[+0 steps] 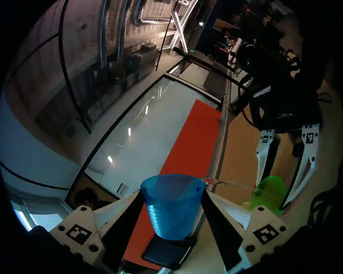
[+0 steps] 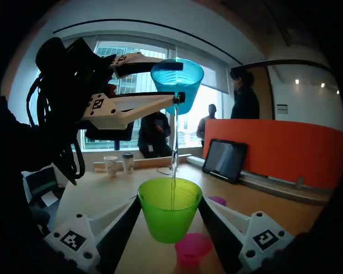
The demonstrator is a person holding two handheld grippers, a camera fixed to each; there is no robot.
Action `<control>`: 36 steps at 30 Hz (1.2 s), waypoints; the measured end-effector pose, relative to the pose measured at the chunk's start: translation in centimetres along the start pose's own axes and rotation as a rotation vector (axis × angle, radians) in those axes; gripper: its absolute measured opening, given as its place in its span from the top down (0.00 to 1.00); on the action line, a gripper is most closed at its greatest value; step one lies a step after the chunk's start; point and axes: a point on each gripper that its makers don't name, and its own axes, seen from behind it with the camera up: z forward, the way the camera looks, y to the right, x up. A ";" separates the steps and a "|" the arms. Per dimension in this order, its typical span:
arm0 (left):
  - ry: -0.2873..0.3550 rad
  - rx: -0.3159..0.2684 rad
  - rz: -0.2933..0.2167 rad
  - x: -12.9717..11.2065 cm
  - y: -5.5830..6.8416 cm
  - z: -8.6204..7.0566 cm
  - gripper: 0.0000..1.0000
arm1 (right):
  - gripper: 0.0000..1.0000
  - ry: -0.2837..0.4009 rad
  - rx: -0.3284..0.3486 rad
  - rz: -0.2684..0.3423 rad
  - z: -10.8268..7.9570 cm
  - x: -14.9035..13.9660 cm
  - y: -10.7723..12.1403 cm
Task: Pour water
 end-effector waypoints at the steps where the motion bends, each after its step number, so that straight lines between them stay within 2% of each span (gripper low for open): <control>1: 0.000 0.001 0.005 0.0 0.0 0.0 0.14 | 0.09 0.000 0.000 -0.001 0.0 0.0 0.0; 36: 0.010 0.045 0.168 0.8 -0.9 -0.6 0.14 | 0.09 0.007 -0.011 -0.016 0.1 0.9 0.6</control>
